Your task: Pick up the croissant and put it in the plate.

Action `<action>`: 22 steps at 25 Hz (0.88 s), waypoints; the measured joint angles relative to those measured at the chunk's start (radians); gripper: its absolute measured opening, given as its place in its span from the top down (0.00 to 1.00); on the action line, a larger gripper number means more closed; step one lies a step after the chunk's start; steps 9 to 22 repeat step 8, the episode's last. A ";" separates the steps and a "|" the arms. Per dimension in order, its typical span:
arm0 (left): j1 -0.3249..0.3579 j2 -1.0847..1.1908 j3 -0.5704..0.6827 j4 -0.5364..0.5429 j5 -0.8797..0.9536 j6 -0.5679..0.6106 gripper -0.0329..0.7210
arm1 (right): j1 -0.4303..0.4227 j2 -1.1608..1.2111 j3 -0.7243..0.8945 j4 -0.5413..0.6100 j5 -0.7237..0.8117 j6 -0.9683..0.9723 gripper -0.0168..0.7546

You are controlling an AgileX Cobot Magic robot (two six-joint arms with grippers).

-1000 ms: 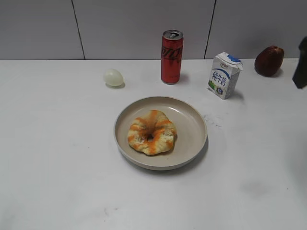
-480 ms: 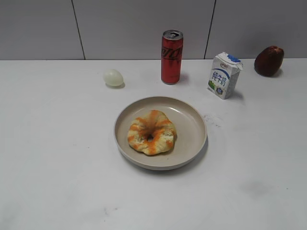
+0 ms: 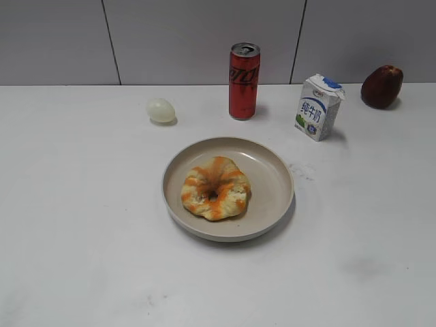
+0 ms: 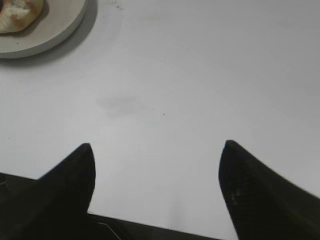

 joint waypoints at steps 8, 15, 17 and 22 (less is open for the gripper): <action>0.000 0.000 0.000 0.000 0.000 0.000 0.65 | 0.000 -0.284 0.027 0.009 0.016 0.001 0.23; 0.000 0.000 0.000 0.000 0.000 0.000 0.65 | 0.000 -0.284 0.027 0.009 0.016 0.001 0.23; 0.000 0.000 0.000 0.000 0.000 0.000 0.65 | 0.000 -0.284 0.027 0.009 0.016 0.001 0.23; 0.000 0.000 0.000 0.000 0.000 0.000 0.65 | 0.000 -0.284 0.027 0.009 0.016 0.001 0.23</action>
